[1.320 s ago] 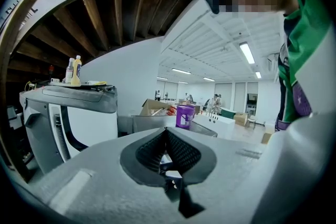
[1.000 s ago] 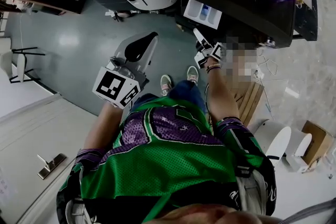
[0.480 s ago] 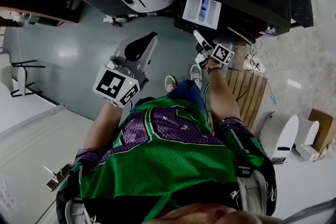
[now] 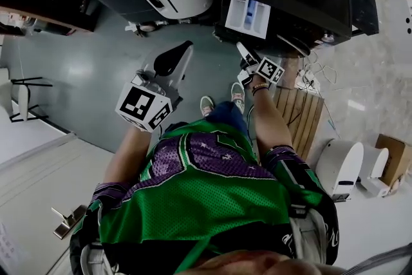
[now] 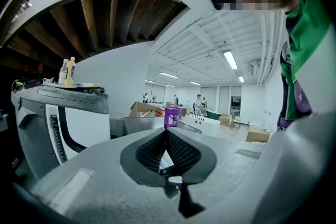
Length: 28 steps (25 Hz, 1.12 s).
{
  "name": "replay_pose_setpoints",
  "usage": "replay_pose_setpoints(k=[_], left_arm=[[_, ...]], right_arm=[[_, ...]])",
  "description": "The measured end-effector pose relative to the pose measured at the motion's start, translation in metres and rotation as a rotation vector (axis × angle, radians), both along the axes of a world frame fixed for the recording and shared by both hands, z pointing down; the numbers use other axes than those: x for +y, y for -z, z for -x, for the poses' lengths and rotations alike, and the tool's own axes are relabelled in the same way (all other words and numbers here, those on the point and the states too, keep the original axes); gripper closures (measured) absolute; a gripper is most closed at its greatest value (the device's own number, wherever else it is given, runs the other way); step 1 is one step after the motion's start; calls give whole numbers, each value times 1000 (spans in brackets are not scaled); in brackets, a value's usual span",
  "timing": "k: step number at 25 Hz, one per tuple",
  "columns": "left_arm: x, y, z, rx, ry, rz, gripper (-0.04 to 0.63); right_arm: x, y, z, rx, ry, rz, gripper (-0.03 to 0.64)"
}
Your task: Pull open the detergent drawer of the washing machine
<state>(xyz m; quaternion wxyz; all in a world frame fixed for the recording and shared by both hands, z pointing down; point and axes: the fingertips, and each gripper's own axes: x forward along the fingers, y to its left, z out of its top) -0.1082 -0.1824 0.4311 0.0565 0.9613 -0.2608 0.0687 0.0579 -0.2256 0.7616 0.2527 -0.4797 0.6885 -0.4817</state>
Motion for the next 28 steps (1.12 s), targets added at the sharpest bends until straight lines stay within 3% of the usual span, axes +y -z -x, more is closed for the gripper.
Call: replay_pose_setpoints(k=[7,17,28], left_arm=[[-3,9,6,50,20,-15,578],[-26,25,2,99,21,-48,578],[-45,42,-19,138,30,-53,578]], right_arm=[[25,6,-7,73,5,40,379],[61,59,-60,218,-89,70,379],[57,142,-108,518,-92,50,380]])
